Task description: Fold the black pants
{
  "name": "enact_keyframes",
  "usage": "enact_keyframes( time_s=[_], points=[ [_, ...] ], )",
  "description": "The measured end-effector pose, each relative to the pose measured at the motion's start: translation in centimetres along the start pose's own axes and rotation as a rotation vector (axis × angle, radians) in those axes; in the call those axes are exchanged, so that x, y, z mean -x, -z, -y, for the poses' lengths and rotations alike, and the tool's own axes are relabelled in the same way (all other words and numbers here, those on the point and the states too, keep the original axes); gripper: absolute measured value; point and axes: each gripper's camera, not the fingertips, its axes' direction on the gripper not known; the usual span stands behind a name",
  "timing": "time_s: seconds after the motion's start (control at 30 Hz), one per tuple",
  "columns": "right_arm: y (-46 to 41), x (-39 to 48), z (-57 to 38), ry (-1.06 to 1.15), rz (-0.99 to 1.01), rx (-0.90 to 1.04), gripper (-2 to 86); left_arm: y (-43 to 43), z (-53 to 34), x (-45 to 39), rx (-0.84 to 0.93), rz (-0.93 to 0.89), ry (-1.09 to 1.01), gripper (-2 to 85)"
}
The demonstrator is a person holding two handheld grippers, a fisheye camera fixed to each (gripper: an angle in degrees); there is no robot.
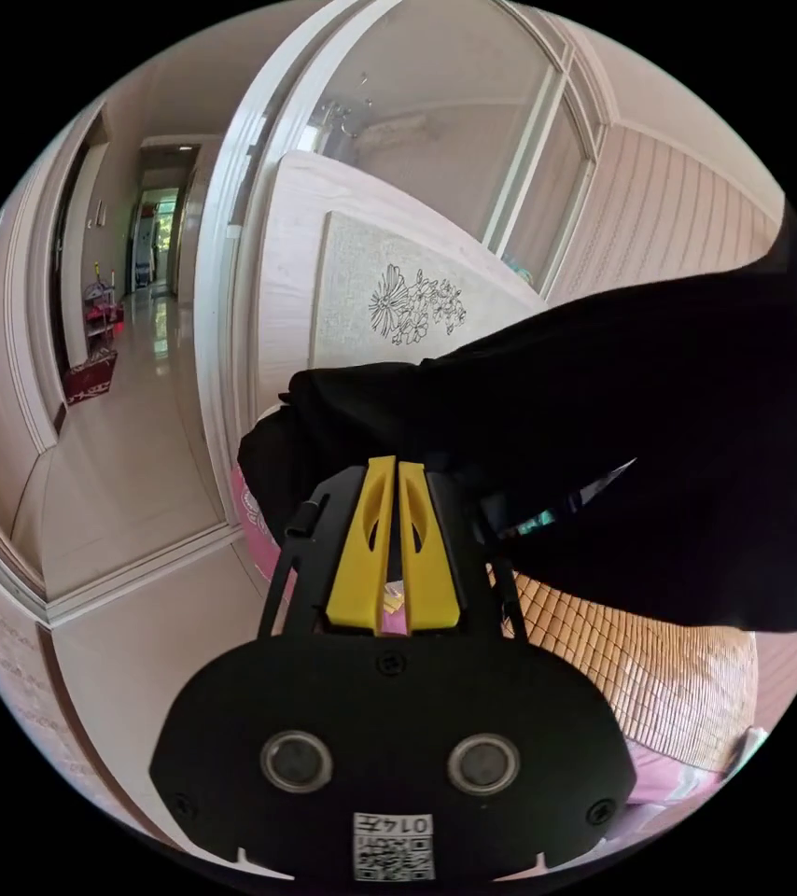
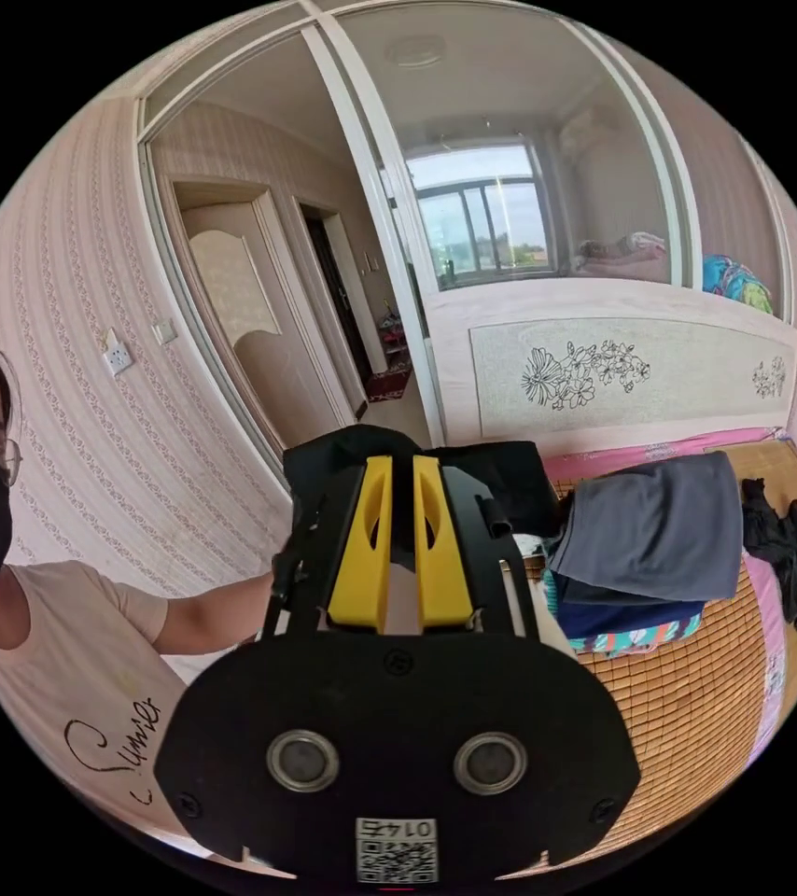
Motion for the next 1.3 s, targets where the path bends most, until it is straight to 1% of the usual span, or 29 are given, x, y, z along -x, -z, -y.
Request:
enact_keyframes(
  time_s=[0.07,0.1,0.17,0.23,0.3,0.37,0.43,0.5,0.57,0.63,0.7,0.77,0.9,1.0,1.07,1.1,1.13,1.2,1.27,1.3],
  points=[
    [5.7,-1.6,-2.5,-0.063,-0.019,-0.106,2.1,2.2,-0.6,-1.7,-0.031,-0.034,-0.052,-1.0],
    [7.2,-2.1,-3.3,-0.082,-0.027,-0.131,2.1,3.5,-1.0,-3.0,-0.041,-0.072,-0.071,-1.0],
    [13.0,-4.4,-7.5,-0.181,-0.089,-0.212,2.0,5.1,-1.9,-5.4,-0.048,-0.125,-0.119,-1.0],
    [17.0,-6.3,-11.4,-0.279,-0.133,-0.245,2.0,6.6,-3.7,-8.9,-0.039,-0.186,-0.201,-1.0],
    [20.8,-8.0,-15.9,-0.384,-0.205,-0.251,2.0,6.9,-5.3,-11.5,-0.011,-0.242,-0.235,-1.0],
    [25.0,-9.9,-22.3,-0.546,-0.339,-0.222,1.9,6.6,-7.1,-13.8,0.032,-0.308,-0.251,-1.0],
    [27.5,-11.0,-27.4,-0.670,-0.432,-0.175,1.7,5.4,-9.8,-16.9,0.126,-0.401,-0.268,-1.0],
    [29.3,-11.9,-32.7,-0.816,-0.526,-0.106,1.4,4.7,-12.2,-19.3,0.186,-0.458,-0.291,-1.0],
    [30.8,-12.7,-39.7,-1.014,-0.639,0.013,0.9,4.3,-14.5,-21.5,0.259,-0.521,-0.326,-1.0],
    [31.8,-12.6,-44.2,-1.160,-0.706,0.081,0.5,3.6,-17.6,-23.9,0.380,-0.582,-0.386,-1.0],
    [32.5,-12.1,-47.6,-1.250,-0.683,0.099,0.2,3.3,-19.7,-25.5,0.459,-0.621,-0.445,-1.0],
    [32.8,-11.1,-49.5,-1.272,-0.680,0.104,-0.1,3.2,-21.1,-26.5,0.521,-0.643,-0.473,-1.0],
    [33.2,-11.1,-49.5,-1.275,-0.752,0.161,0.0,2.7,-22.4,-27.4,0.592,-0.661,-0.479,-1.0],
    [33.1,-11.6,-46.4,-1.150,-0.896,0.193,1.5,2.3,-22.5,-27.1,0.586,-0.613,-0.458,-1.0],
    [32.2,-12.9,-43.1,-1.024,-0.959,0.163,10.2,2.1,-22.6,-26.7,0.572,-0.610,-0.430,-1.0],
    [31.8,-13.4,-42.3,-1.002,-0.966,0.152,11.6,2.0,-22.7,-26.4,0.567,-0.614,-0.406,-1.0],
    [30.9,-14.6,-40.8,-0.966,-0.957,0.132,13.2,1.8,-22.9,-26.3,0.562,-0.602,-0.389,-1.0],
    [28.6,-17.2,-38.7,-0.908,-0.850,0.146,13.4,1.7,-23.1,-26.4,0.563,-0.544,-0.399,-1.0],
    [24.0,-21.1,-36.6,-0.877,-0.713,0.230,13.6,1.9,-23.3,-26.9,0.558,-0.490,-0.411,-0.9],
    [22.8,-21.9,-36.1,-0.870,-0.687,0.258,13.8,2.2,-23.3,-27.1,0.539,-0.482,-0.411,-0.9]
  ],
)
